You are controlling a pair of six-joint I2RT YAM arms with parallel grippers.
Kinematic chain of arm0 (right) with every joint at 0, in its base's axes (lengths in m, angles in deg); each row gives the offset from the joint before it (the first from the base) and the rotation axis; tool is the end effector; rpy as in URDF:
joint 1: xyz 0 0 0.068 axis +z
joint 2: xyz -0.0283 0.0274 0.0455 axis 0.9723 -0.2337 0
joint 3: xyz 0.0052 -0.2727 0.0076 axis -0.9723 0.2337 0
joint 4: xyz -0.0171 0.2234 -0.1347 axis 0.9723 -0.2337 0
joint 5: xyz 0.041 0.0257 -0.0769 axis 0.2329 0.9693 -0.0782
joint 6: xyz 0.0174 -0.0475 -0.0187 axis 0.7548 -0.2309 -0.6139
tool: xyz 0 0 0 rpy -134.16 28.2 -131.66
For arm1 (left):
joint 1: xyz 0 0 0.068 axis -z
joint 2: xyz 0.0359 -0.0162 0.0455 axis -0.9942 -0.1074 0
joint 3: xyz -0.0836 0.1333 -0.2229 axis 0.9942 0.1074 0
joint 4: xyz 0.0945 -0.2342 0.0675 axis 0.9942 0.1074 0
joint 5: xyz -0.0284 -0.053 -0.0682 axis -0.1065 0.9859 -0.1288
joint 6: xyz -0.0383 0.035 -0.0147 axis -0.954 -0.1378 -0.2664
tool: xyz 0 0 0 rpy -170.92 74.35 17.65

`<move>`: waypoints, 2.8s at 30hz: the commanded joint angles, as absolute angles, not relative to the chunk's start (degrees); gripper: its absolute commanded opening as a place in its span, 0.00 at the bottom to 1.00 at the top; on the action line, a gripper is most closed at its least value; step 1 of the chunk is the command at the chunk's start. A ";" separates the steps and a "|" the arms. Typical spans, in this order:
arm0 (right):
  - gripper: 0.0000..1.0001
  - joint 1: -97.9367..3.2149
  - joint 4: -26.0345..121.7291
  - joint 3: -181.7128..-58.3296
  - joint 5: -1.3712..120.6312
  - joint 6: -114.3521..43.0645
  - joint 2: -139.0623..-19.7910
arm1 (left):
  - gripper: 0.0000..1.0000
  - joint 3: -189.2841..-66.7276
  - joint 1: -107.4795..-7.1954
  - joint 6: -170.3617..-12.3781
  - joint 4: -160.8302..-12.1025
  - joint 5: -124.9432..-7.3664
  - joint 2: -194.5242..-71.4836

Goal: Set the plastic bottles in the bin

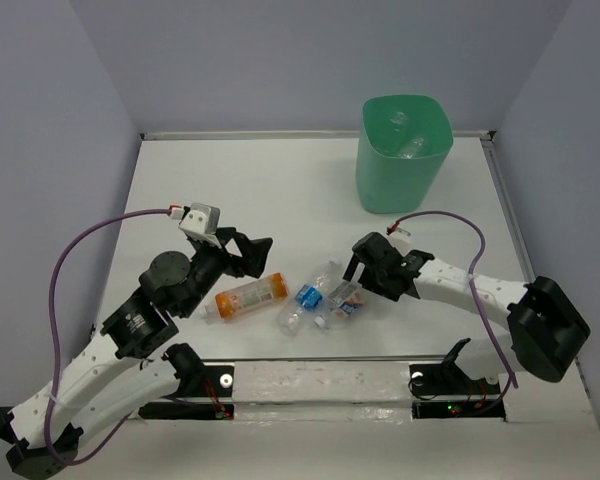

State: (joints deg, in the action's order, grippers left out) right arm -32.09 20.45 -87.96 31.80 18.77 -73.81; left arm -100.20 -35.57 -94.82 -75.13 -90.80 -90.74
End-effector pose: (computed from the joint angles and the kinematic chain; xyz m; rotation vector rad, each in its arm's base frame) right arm 0.1852 0.1643 0.1977 0.4915 2.4919 0.2708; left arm 0.0978 -0.0945 0.3681 0.2228 1.5586 -0.6550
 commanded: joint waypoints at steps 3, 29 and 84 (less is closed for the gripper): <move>0.99 -31.49 18.12 -89.92 25.63 22.05 -77.10 | 0.99 -99.52 -35.41 -93.24 -77.95 -88.30 -89.50; 0.51 -31.49 17.46 -123.18 13.95 -14.81 -60.12 | 0.99 -99.34 -38.04 -93.50 -77.51 -90.85 -92.32; 1.00 -17.51 25.95 -97.83 19.81 17.55 -75.41 | 0.99 -99.08 -41.56 -94.20 -77.51 -90.68 -91.00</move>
